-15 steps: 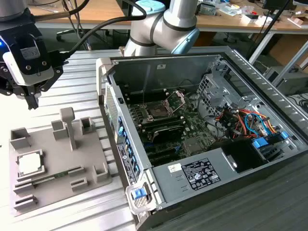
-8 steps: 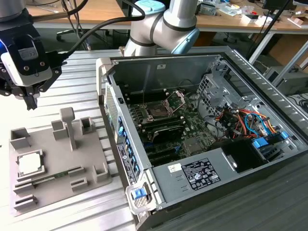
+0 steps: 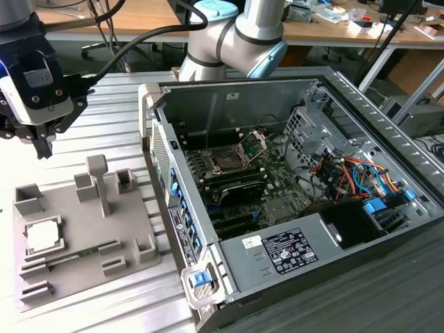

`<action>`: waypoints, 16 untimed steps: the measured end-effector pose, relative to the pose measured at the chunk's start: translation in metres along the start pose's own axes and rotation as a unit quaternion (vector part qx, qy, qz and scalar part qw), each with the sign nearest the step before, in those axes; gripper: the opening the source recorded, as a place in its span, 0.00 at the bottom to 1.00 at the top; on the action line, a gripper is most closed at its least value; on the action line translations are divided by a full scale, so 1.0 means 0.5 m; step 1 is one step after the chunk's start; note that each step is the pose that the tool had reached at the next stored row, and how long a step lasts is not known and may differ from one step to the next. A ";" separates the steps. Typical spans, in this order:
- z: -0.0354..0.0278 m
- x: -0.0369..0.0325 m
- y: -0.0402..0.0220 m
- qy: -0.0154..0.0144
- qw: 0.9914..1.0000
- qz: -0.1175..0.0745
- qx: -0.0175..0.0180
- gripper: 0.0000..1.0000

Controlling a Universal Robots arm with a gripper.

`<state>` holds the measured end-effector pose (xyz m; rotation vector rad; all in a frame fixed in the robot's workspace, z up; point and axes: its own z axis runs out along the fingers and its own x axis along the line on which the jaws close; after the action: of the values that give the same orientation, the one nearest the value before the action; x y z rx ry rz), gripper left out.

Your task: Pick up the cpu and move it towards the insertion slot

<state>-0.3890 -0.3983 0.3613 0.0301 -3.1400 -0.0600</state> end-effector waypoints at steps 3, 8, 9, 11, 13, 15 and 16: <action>0.000 0.001 0.000 0.000 1.000 0.000 0.000 0.11; 0.001 0.003 0.000 0.000 1.000 0.000 0.000 0.11; 0.001 0.004 0.000 0.000 1.000 0.000 0.000 0.11; 0.001 0.004 0.000 0.000 1.000 0.000 0.000 0.11; 0.002 0.004 0.000 0.000 1.000 0.000 0.000 0.11; 0.002 0.005 0.000 0.000 1.000 0.000 0.000 0.11; 0.002 0.006 0.000 0.000 1.000 0.000 0.000 0.11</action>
<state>-0.3921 -0.3983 0.3602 0.0300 -3.1401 -0.0601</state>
